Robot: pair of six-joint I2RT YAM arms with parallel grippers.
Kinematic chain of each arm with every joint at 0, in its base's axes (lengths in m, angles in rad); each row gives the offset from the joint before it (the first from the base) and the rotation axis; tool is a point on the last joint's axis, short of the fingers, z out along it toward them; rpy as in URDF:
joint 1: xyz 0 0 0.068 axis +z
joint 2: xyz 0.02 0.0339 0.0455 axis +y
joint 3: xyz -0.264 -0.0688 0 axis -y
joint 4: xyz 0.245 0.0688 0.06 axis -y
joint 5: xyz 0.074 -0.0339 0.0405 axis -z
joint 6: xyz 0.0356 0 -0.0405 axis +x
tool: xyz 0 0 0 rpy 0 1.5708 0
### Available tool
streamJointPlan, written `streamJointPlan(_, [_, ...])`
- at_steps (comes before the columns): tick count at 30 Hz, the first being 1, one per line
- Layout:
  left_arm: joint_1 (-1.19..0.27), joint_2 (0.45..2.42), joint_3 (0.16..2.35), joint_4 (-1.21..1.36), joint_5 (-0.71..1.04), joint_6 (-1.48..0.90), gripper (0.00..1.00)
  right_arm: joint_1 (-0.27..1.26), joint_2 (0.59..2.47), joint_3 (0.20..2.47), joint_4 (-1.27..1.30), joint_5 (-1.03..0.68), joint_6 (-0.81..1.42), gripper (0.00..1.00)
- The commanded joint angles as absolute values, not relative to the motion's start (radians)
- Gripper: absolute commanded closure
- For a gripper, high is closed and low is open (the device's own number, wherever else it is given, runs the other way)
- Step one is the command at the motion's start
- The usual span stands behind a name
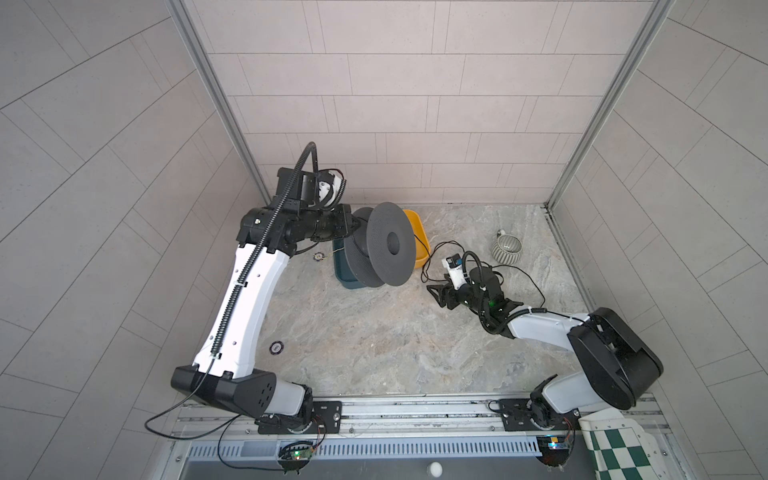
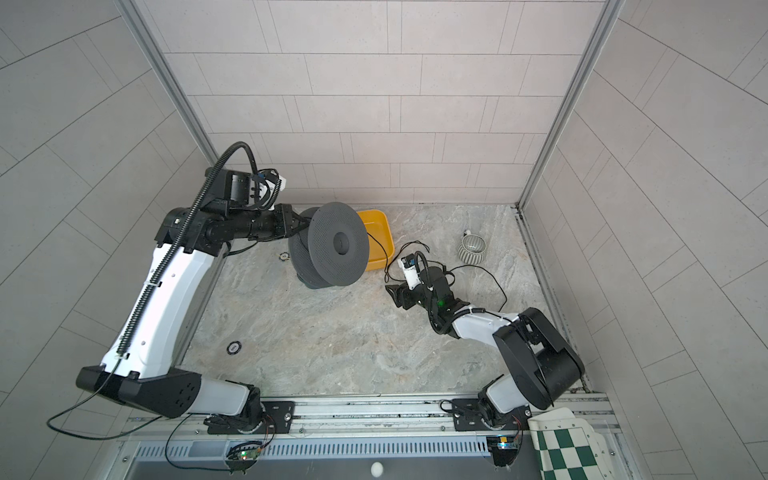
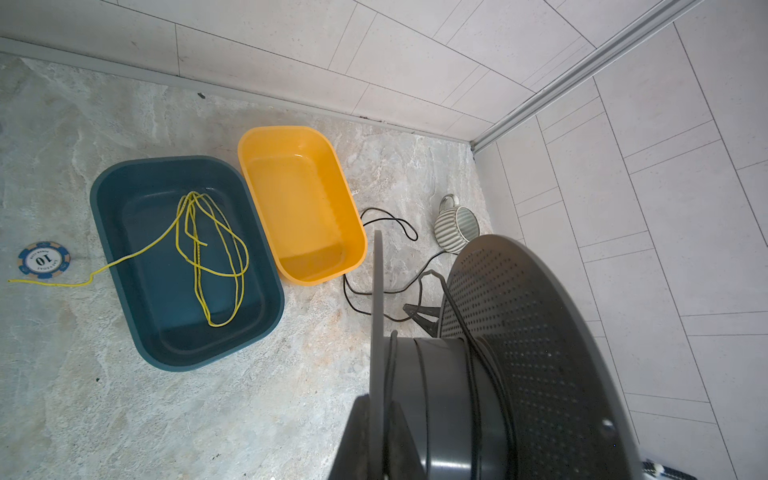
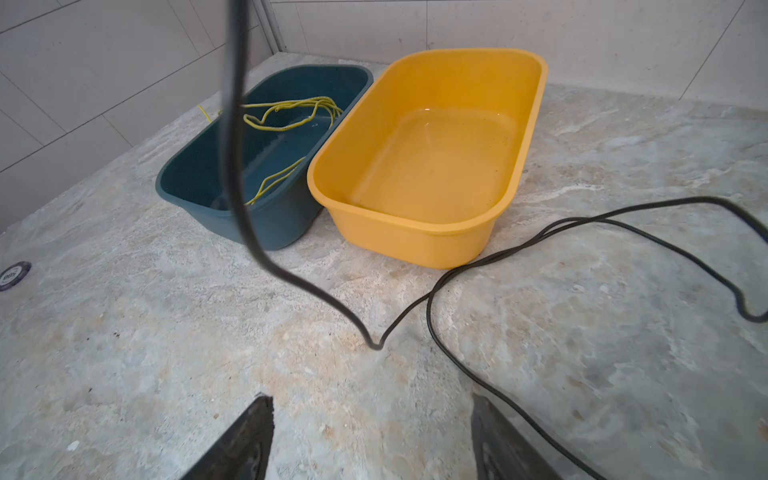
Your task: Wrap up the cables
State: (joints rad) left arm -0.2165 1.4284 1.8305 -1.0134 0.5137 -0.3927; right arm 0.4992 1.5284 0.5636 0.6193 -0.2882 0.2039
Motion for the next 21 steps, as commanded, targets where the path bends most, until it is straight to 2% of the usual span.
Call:
streamJointPlan(1, [-0.220,1.388,1.858,-0.945,0.562,-0.411,1.00,0.506,1.597,0.581,0.797,-0.280,0.244,0.28])
streamJointPlan(8, [-0.220,1.388,1.852,-0.945,0.569,-0.411,1.00,0.506,1.731,0.614,0.936,-0.252,0.291,0.34])
streamJointPlan(11, [-0.220,1.387,1.851,-0.945,0.570,-0.411,1.00,0.506,1.762,0.658,0.956,-0.241,0.301,0.40])
streamJointPlan(16, [-0.219,1.389,1.852,-0.943,0.566,-0.415,1.00,0.506,1.802,0.703,0.945,-0.264,0.316,0.65])
streamJointPlan(17, [-0.219,1.388,1.853,-0.943,0.562,-0.415,1.00,0.505,1.805,0.705,0.944,-0.264,0.318,0.71])
streamJointPlan(19, [-0.220,1.388,1.854,-0.942,0.551,-0.417,1.00,0.506,1.803,0.713,0.914,-0.270,0.319,0.91])
streamJointPlan(21, [-0.219,1.387,1.853,-0.941,0.542,-0.417,1.00,0.505,1.789,0.721,0.862,-0.279,0.320,1.00])
